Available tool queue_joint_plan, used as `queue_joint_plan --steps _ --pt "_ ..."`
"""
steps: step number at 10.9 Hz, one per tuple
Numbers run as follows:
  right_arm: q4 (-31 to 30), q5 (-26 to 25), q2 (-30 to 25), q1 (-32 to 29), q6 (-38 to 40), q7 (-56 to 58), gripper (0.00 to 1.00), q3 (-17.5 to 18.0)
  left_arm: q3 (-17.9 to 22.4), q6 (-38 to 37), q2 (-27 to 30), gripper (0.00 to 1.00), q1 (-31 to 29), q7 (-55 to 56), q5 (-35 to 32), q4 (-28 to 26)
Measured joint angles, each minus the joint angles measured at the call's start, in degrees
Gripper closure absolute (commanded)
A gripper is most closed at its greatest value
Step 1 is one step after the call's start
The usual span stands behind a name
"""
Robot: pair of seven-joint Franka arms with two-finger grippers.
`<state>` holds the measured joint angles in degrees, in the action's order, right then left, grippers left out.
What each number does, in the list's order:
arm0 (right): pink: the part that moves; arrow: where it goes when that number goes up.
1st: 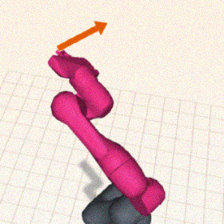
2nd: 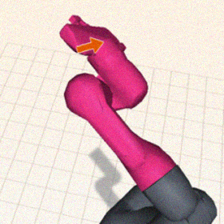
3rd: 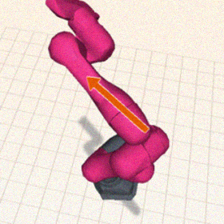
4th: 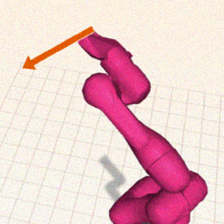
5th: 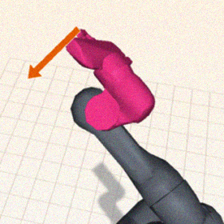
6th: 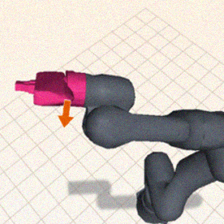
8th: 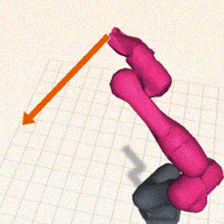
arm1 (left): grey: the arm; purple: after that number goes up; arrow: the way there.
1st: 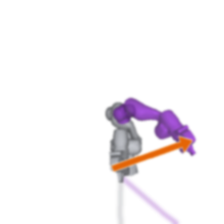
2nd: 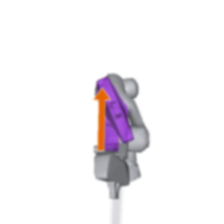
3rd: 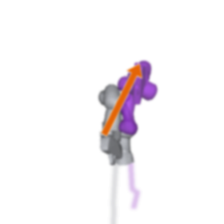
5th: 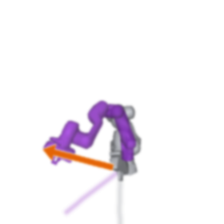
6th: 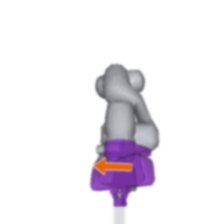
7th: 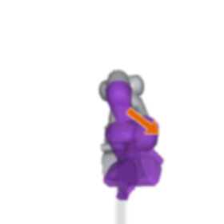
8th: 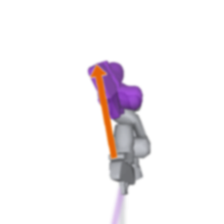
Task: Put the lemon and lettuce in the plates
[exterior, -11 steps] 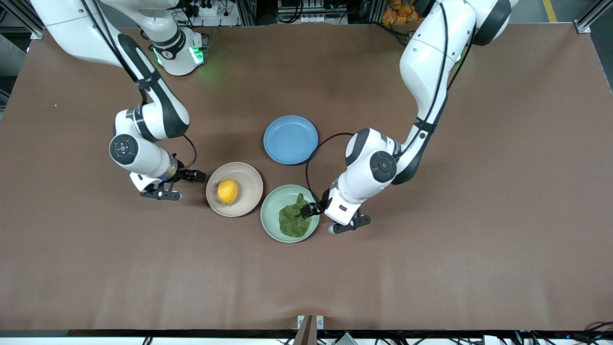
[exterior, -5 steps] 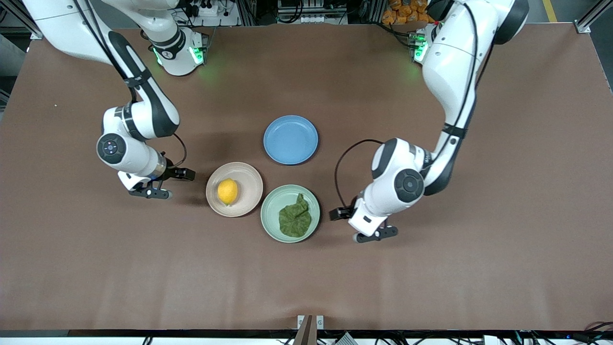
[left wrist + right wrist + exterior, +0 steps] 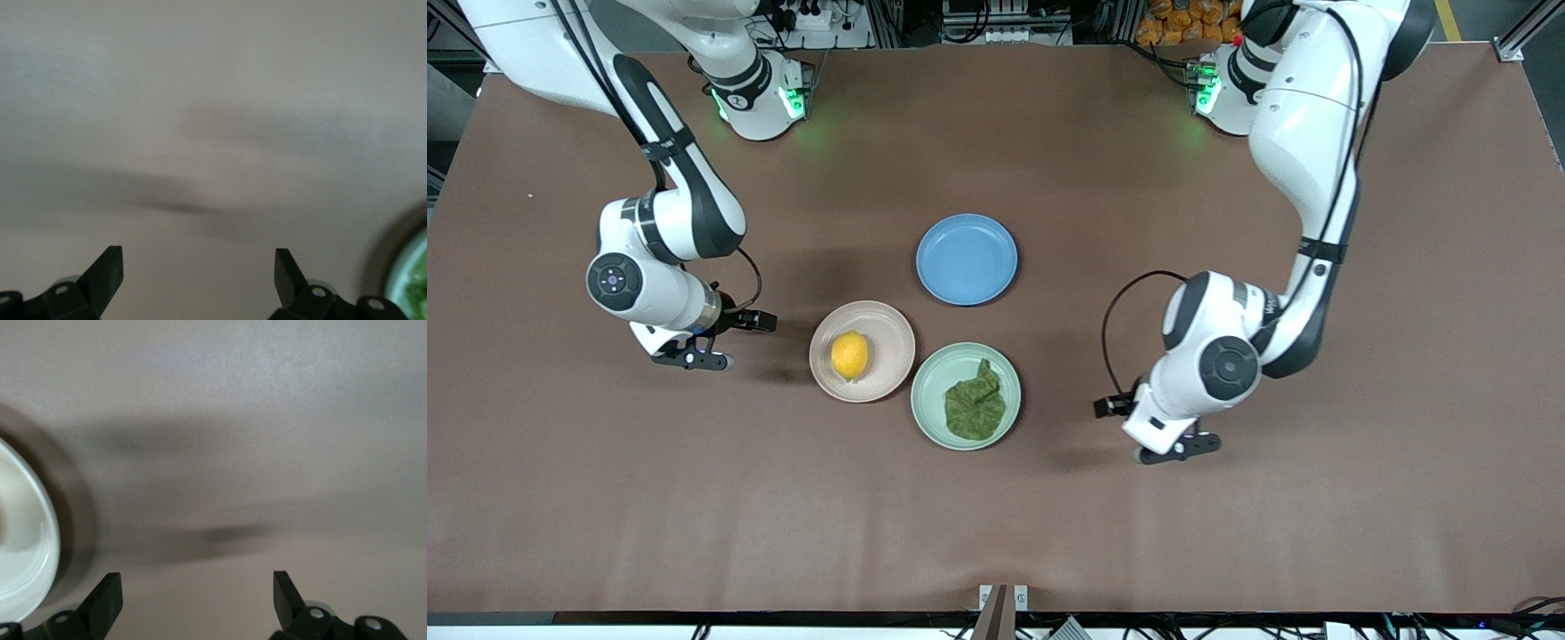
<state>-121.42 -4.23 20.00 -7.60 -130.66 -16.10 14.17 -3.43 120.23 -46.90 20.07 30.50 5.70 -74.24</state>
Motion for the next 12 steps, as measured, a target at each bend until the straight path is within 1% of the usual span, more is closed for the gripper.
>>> queue_joint_plan --steps 3,5,7,8,9,10,11,12 --pt "2.7 0.0 -0.7 0.0 2.9 0.0 0.0 0.3 0.0 -2.0 0.2 0.0 -4.2 -1.3 -4.1 0.0" --pt "3.4 0.0 -1.4 0.0 3.4 0.0 0.0 0.3 0.1 -3.6 0.6 0.0 -7.0 -5.2 -4.9 0.0" --pt "5.0 0.0 -1.9 0.3 6.3 0.0 0.0 0.1 0.2 -4.6 1.1 0.0 -10.5 -10.1 -5.2 0.0" --pt "6.0 0.0 -2.1 2.4 8.0 0.0 0.0 -2.1 0.2 -4.8 1.3 0.0 -11.8 -11.6 -5.7 0.0" --pt "6.7 0.0 -2.4 6.8 8.8 0.1 0.0 -6.8 0.1 -5.3 1.5 0.0 -12.8 -12.5 -6.5 0.0" --pt "7.0 0.0 -2.7 10.1 9.1 0.2 0.0 -10.3 0.1 -5.9 1.7 0.0 -13.5 -13.2 -7.1 0.0" --pt "7.0 0.3 -2.9 11.2 9.2 1.2 0.0 -11.5 0.1 -6.7 2.0 0.0 -14.0 -14.5 -7.6 0.0" --pt "7.0 1.4 -3.0 11.0 9.2 3.3 0.0 -12.0 0.1 -7.8 2.5 0.0 -14.4 -15.9 -7.7 0.0"
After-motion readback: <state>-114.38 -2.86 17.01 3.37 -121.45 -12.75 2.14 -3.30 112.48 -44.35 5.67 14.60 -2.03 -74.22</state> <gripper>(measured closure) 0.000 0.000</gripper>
